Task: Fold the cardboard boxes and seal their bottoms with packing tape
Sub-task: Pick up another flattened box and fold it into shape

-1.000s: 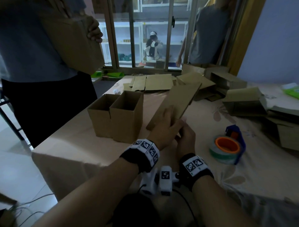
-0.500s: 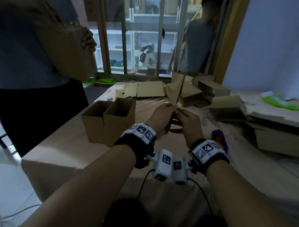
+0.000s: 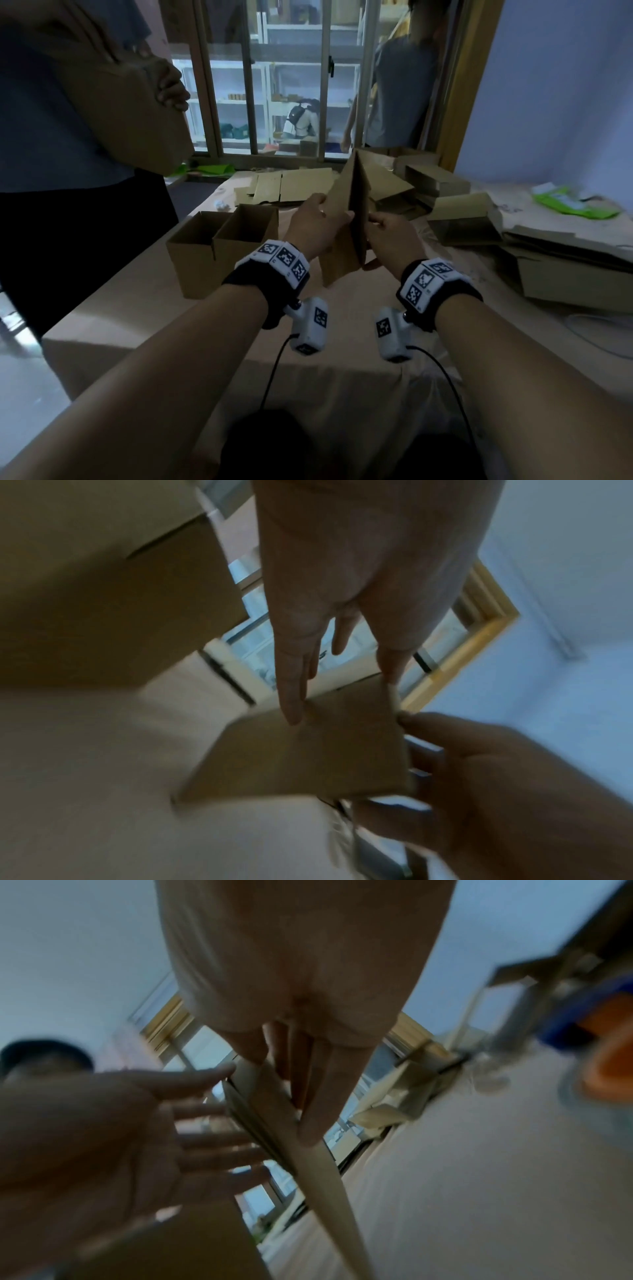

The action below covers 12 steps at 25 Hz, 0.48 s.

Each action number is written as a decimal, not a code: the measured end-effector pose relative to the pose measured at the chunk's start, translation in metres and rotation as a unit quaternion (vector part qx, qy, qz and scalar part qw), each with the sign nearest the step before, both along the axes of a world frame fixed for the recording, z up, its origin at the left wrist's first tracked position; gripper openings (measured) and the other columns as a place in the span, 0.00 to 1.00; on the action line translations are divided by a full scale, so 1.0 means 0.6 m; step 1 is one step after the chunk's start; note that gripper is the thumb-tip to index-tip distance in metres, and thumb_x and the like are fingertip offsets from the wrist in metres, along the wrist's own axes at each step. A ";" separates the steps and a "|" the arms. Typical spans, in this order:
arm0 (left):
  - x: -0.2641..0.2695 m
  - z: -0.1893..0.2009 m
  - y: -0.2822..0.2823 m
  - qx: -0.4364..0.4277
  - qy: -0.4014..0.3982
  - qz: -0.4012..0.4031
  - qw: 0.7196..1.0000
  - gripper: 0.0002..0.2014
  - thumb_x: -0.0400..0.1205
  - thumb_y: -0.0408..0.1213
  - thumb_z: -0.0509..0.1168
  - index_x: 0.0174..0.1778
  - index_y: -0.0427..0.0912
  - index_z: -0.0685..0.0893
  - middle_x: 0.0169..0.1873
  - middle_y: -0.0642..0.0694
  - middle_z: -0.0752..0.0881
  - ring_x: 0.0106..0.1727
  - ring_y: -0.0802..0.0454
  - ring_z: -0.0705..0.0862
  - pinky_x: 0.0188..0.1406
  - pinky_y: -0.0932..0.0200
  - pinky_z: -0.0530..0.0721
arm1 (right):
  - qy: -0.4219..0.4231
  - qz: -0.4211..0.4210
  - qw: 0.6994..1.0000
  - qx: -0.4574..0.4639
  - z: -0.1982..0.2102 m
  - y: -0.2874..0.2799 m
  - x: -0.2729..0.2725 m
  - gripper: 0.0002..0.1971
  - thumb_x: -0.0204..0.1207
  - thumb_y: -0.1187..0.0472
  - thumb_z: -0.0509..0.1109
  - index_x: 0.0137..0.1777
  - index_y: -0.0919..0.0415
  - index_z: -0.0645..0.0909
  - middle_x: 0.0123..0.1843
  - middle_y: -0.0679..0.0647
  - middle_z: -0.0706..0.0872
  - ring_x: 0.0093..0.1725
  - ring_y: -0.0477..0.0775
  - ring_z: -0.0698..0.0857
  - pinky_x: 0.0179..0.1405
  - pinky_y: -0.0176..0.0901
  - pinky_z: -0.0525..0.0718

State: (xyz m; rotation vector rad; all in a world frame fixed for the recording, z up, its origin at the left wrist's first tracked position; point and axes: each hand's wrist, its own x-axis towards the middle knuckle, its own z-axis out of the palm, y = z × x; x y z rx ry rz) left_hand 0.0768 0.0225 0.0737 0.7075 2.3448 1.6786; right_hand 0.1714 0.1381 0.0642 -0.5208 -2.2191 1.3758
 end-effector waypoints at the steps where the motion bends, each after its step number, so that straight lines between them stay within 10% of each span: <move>1: -0.002 0.003 -0.001 -0.023 0.059 0.007 0.998 0.39 0.76 0.47 0.74 0.82 0.50 0.66 0.75 0.41 0.75 0.70 0.42 0.77 0.65 0.43 0.84 | -0.012 -0.022 0.999 0.033 0.002 0.006 0.001 0.13 0.83 0.60 0.62 0.65 0.58 0.82 0.55 0.55 0.87 0.46 0.54 0.88 0.28 0.47 0.91; 5: -0.001 0.007 -0.006 -0.045 0.221 -0.004 0.974 0.36 0.78 0.38 0.73 0.83 0.48 0.67 0.79 0.45 0.70 0.79 0.49 0.68 0.69 0.64 0.63 | -0.031 -0.115 0.992 -0.049 0.007 0.020 0.007 0.25 0.77 0.63 0.69 0.74 0.53 0.70 0.67 0.57 0.79 0.54 0.59 0.84 0.30 0.47 0.91; 9: 0.000 0.004 -0.005 -0.051 0.269 -0.019 0.962 0.15 0.80 0.31 0.64 0.61 0.44 0.89 0.55 0.46 0.89 0.58 0.50 0.85 0.52 0.66 0.77 | -0.038 -0.142 0.988 -0.048 0.012 0.030 0.004 0.46 0.72 0.62 0.71 0.84 0.39 0.49 0.79 0.55 0.69 0.65 0.64 0.80 0.42 0.55 0.91; 12: -0.013 0.010 -0.006 -0.062 0.271 0.012 0.960 0.16 0.82 0.26 0.60 0.59 0.43 0.87 0.53 0.47 0.86 0.53 0.51 0.83 0.45 0.66 0.79 | -0.097 -0.140 0.985 0.016 0.024 0.026 -0.001 0.41 0.63 0.51 0.71 0.78 0.45 0.61 0.73 0.56 0.74 0.64 0.64 0.79 0.58 0.63 0.85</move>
